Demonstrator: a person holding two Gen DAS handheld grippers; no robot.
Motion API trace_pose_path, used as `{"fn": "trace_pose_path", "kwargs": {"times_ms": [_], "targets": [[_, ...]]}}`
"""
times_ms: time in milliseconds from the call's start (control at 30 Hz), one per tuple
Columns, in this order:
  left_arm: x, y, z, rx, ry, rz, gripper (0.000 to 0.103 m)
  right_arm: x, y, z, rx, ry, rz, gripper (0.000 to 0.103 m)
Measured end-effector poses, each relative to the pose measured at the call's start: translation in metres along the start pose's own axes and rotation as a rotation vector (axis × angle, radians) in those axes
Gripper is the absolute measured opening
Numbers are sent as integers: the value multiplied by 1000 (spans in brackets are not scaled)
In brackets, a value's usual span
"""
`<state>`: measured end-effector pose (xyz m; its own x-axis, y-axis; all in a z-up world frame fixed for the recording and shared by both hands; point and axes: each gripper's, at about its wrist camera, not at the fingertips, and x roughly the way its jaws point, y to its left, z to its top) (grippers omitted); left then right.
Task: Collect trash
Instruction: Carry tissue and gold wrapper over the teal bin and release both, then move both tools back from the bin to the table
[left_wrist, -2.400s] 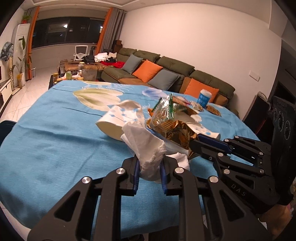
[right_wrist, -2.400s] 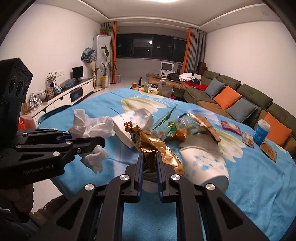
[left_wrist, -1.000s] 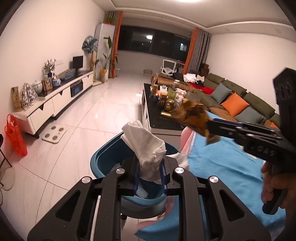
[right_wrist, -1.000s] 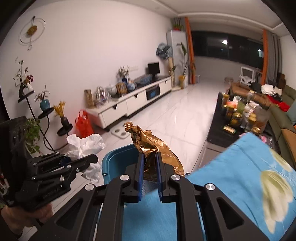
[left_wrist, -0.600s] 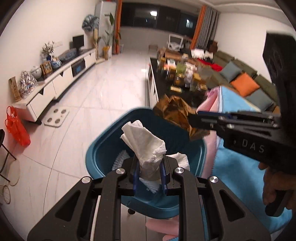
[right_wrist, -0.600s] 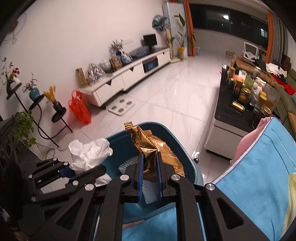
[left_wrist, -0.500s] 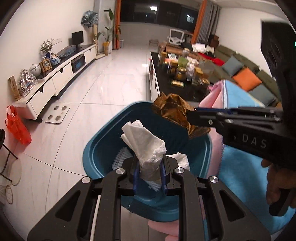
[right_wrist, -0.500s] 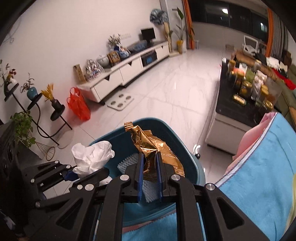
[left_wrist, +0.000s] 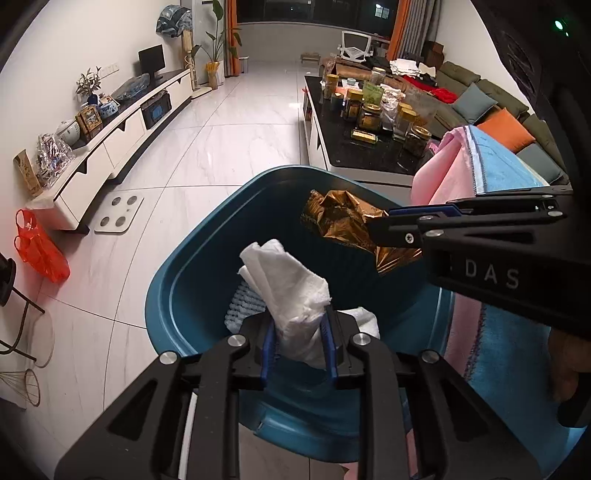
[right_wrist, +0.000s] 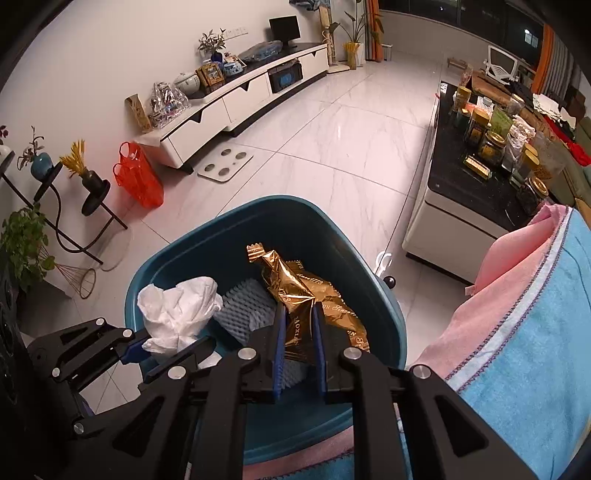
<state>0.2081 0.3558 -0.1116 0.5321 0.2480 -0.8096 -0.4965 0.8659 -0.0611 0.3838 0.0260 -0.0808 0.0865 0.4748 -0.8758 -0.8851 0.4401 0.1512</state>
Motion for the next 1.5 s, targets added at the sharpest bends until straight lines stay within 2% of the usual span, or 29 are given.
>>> {"fn": "trace_pose_path", "kwargs": {"times_ms": [167,233,367,400,433,533,733,867,1067,1267,1500], "targets": [[2,-2,-1,16,-8,24,27,0,-4,2,7,-3,-4,20],[2,-1,0,13,-11,28,34,-3,-6,2,19,-16,5,32],[-4,-8,0,27,-34,49,43,-12,-9,2,29,-48,14,33],[-7,-9,1,28,-40,55,49,-18,-11,2,31,-66,12,33],[-11,-10,2,27,-49,55,60,-24,-13,1,34,-84,7,34],[-22,-16,5,40,-84,76,66,-41,-21,-2,50,-130,7,36],[-47,-32,9,72,-131,103,79,-88,-41,-20,71,-249,-8,47],[-73,-48,11,99,-190,137,86,-122,-51,-42,75,-334,-37,54],[-115,-87,9,158,-268,131,94,-172,-65,-90,89,-461,-106,68],[-147,-139,-6,220,-303,79,97,-208,-79,-138,132,-548,-161,84],[-177,-187,-31,252,-313,9,97,-246,-89,-192,181,-637,-233,96]]}}
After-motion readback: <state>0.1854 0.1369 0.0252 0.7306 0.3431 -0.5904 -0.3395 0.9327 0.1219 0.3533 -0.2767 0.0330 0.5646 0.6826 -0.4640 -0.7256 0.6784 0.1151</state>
